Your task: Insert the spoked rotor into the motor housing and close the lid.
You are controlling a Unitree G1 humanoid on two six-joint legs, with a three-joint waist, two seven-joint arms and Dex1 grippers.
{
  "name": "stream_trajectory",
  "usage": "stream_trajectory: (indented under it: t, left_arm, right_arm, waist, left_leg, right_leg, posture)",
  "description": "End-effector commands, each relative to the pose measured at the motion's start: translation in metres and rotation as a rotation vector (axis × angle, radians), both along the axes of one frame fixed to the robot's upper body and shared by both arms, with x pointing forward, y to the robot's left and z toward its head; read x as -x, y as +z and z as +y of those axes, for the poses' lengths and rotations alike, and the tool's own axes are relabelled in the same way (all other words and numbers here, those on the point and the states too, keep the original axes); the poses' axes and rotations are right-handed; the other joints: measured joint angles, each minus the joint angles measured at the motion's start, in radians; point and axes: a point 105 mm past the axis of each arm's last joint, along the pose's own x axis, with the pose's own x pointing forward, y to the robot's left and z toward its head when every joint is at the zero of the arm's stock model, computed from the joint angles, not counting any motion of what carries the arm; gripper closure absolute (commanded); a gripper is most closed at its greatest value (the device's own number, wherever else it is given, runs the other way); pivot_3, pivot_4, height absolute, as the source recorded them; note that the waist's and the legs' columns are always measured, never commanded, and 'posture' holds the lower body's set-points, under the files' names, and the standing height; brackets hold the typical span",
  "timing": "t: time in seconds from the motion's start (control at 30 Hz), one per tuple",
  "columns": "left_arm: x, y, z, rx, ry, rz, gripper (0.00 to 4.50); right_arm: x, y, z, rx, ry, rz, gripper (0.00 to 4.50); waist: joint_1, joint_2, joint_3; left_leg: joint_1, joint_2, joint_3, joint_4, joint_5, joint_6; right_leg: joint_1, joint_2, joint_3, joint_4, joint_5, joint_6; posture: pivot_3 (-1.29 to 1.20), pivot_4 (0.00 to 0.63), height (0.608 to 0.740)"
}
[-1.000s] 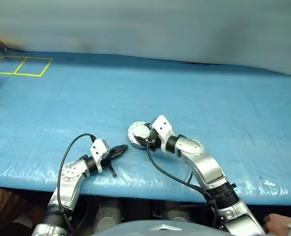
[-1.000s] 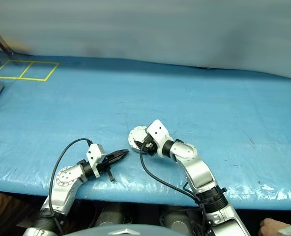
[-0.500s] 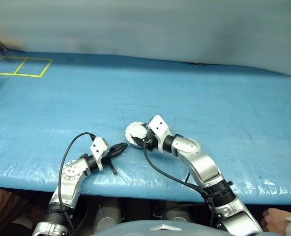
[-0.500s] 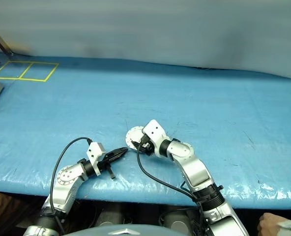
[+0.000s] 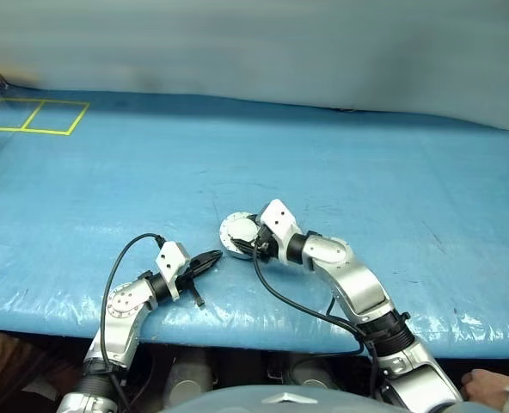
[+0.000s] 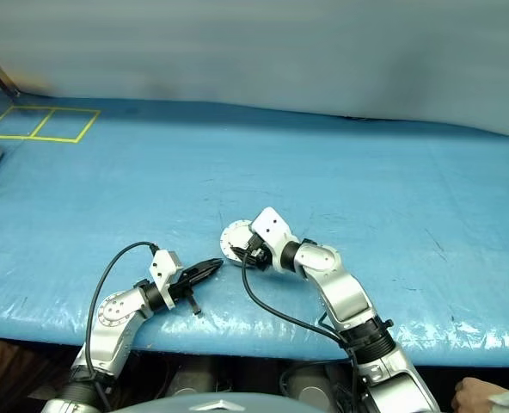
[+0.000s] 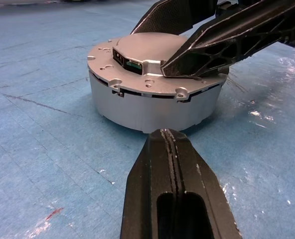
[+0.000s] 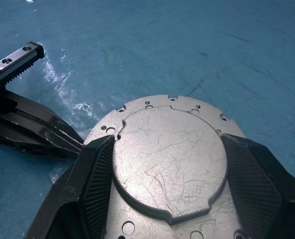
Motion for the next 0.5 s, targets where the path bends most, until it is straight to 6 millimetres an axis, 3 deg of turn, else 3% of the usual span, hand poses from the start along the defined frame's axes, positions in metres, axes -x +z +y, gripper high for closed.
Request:
stream_trajectory:
  t: [0.03,0.5]
  left_arm:
    - [0.007,-0.007,-0.005,0.007,-0.019,0.037,4.5]
    - [0.008,-0.005,-0.006,0.014,-0.026,0.047,4.5]
  right_arm:
    - [-0.003,0.004,-0.001,-0.005,0.001,-0.023,1.49]
    - [-0.008,-0.007,-0.007,0.049,0.013,-0.013,1.49]
  waist:
    - [0.0,0.0,0.0]
    - [0.0,0.0,0.0]
  left_leg:
    - [0.0,0.0,0.0,0.0,0.0,0.0]
    - [0.002,0.0,0.0,0.0,-0.001,-0.002]
  right_leg:
    - [0.0,0.0,0.0,0.0,0.0,0.0]
    - [-0.001,-0.001,-0.001,0.0,0.0,0.0]
  posture:
    - [0.0,0.15,0.74]
    - [0.0,0.15,0.74]
